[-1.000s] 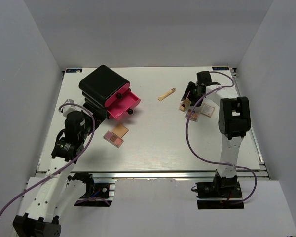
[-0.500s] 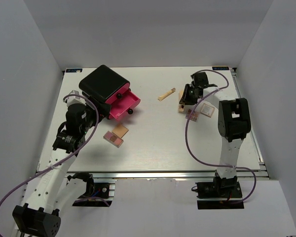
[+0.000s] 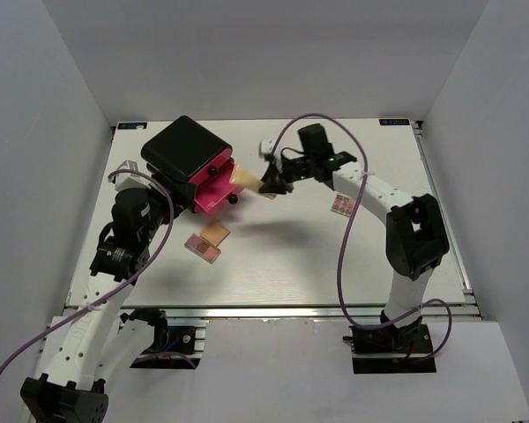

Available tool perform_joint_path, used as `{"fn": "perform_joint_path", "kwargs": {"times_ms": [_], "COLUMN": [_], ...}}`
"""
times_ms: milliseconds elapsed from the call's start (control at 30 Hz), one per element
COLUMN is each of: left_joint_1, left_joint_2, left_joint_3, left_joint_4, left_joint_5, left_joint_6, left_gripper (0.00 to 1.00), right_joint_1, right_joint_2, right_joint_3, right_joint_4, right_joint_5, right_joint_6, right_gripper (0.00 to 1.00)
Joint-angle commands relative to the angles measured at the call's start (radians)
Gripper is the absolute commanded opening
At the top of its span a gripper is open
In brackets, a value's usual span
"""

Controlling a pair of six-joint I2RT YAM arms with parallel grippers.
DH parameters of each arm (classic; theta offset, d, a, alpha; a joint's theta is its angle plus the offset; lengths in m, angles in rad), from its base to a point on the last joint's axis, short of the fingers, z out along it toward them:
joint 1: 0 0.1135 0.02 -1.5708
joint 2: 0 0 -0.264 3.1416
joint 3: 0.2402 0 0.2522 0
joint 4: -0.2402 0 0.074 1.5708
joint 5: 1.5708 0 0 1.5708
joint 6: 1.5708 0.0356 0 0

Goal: Organize the makeup

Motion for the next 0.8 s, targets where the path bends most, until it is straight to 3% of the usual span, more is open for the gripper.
{"fn": "perform_joint_path", "kwargs": {"times_ms": [0, 200, 533, 667, 767], "left_joint_1": [-0.004, -0.004, -0.004, -0.004, -0.004], "left_joint_2": [-0.040, -0.080, -0.117, -0.120, -0.126], "left_joint_3": [0.017, 0.014, 0.004, 0.010, 0.005], "left_joint_4": [-0.013, -0.045, -0.061, -0.065, -0.070], "left_joint_5": [-0.029, -0.050, -0.069, -0.076, -0.079], "left_joint_6": [0.021, 0.020, 0.012, 0.015, 0.014], "left_gripper": [0.98, 0.98, 0.98, 0.98, 0.98], "right_joint_1": [0.066, 0.172, 0.258, 0.263, 0.263], "right_joint_2": [-0.028, 0.047, 0.172, 0.223, 0.240], "right_joint_3": [0.047, 0.157, 0.271, 0.314, 0.335], "right_joint_4": [-0.012, -0.008, -0.009, -0.037, -0.052], "right_joint_5": [-0.014, 0.156, 0.331, 0.366, 0.383], "right_joint_6": [-0.427, -0.697, -0.921, -0.958, -0.978], "right_gripper": [0.21, 0.24, 0.33, 0.40, 0.58]}}
